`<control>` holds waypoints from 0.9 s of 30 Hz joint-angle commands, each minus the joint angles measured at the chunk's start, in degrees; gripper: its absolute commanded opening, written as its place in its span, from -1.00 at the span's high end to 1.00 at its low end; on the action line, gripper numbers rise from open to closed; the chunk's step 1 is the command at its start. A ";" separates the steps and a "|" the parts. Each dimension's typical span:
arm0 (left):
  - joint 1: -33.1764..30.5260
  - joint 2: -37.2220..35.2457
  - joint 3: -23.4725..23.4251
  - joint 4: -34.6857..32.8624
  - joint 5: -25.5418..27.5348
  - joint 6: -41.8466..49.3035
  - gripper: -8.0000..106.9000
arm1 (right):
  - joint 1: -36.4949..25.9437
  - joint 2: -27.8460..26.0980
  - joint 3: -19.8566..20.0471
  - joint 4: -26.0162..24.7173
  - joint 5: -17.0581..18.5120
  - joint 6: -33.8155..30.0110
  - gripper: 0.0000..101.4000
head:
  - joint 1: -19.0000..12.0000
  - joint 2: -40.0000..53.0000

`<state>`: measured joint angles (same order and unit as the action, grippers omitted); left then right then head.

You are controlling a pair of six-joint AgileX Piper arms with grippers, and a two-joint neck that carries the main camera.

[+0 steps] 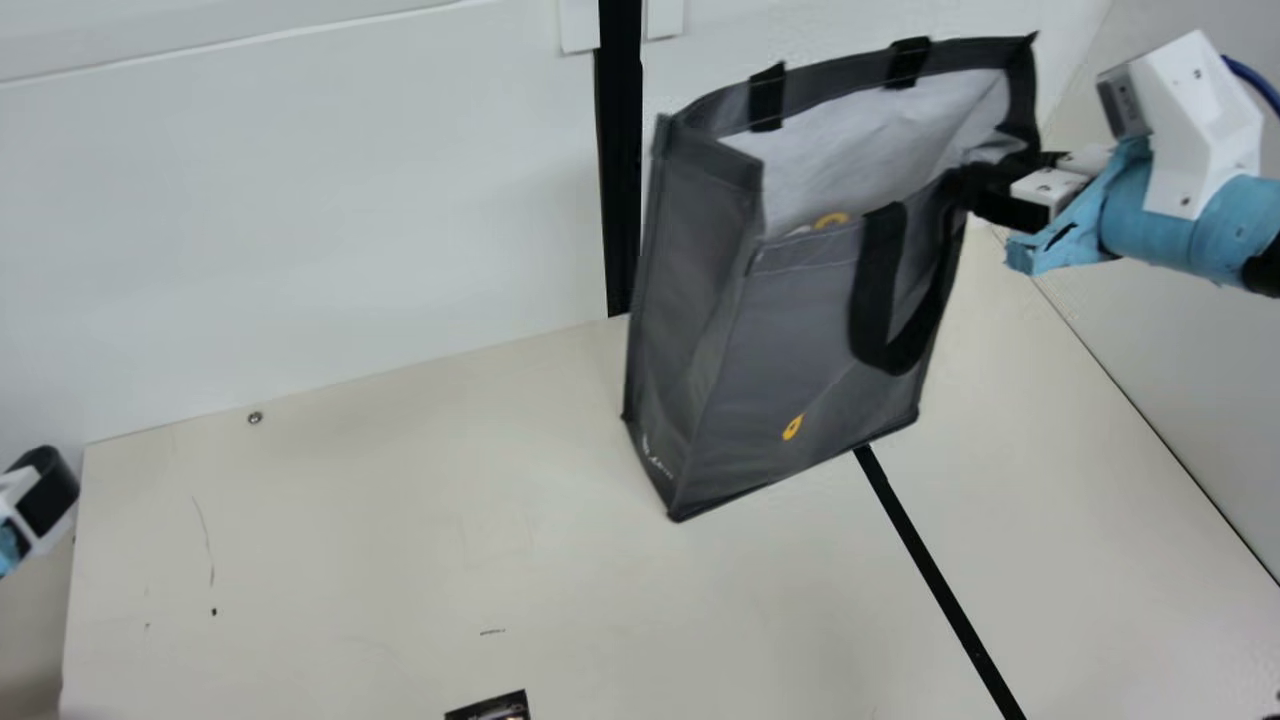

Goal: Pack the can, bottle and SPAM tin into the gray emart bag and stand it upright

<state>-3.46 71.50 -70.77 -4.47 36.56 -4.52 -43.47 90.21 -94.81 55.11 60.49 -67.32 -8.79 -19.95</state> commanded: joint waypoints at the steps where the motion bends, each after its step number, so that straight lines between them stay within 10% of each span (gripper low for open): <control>1: 0.00 0.00 0.00 0.00 0.00 0.00 -0.71 | -1.53 0.64 -1.31 -0.85 -0.14 0.16 1.00 | -1.21 -0.05; 27: 0.00 0.00 0.00 0.00 0.00 0.00 -0.71 | -17.95 12.69 -20.32 -8.06 3.40 2.53 1.00 | -1.21 -0.05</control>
<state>-3.46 71.50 -70.77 -4.47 36.56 -4.52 -60.90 102.47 -113.98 47.08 63.81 -64.93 -8.79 -19.95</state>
